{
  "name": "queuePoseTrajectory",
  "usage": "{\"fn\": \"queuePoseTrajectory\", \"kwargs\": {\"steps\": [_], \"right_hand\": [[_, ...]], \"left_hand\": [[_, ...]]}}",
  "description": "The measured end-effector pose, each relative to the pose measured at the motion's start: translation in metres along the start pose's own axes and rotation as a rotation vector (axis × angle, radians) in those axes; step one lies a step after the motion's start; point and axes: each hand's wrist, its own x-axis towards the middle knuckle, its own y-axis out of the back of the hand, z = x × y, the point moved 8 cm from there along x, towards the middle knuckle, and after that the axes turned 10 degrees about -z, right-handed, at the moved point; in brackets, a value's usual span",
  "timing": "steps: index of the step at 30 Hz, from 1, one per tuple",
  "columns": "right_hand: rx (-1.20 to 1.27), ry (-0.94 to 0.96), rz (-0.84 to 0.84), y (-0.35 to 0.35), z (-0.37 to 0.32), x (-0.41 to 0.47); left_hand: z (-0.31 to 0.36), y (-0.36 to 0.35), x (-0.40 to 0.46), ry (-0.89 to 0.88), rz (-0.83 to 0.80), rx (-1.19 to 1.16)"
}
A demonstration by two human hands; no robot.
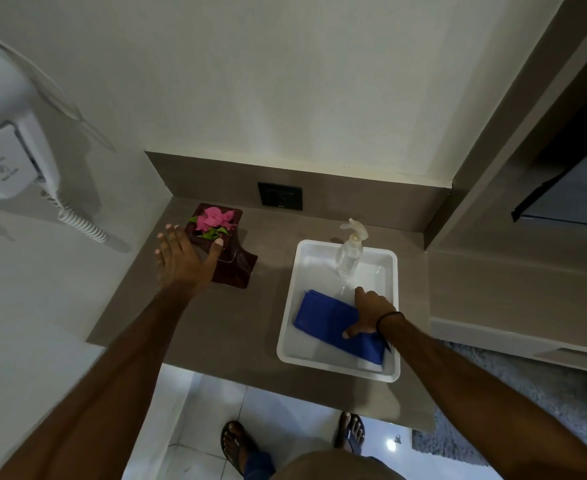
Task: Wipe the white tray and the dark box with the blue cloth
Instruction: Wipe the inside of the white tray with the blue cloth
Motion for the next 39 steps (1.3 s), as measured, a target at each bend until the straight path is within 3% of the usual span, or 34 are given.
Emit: {"fn": "queuePoseTrajectory", "kwargs": {"steps": [4,17,22,27,29,33,35,39], "right_hand": [[0.026,0.034,-0.14,0.001,-0.004,0.004],[0.213,0.12,-0.288,0.004,-0.022,0.004],[0.215,0.105,-0.089,0.006,-0.013,0.011],[0.723,0.035,0.052,0.005,0.014,0.016],[0.811,-0.034,0.057,0.002,0.02,0.018],[0.622,-0.066,-0.018,-0.004,0.011,0.019],[0.582,-0.042,0.043,0.001,0.004,0.018],[0.79,-0.046,0.152,0.009,-0.006,0.021]], "left_hand": [[-0.001,0.0,0.0,0.0,0.001,0.01],[0.0,0.001,0.0,-0.026,0.021,0.006],[0.001,0.002,0.0,-0.025,0.012,0.014],[0.001,0.003,0.001,-0.026,0.017,0.02],[0.0,0.002,0.002,-0.018,0.012,0.027],[0.001,0.002,0.001,-0.019,0.004,0.018],[0.001,0.001,0.001,-0.015,0.001,0.019],[0.0,0.001,0.002,-0.009,-0.001,0.027]]}}
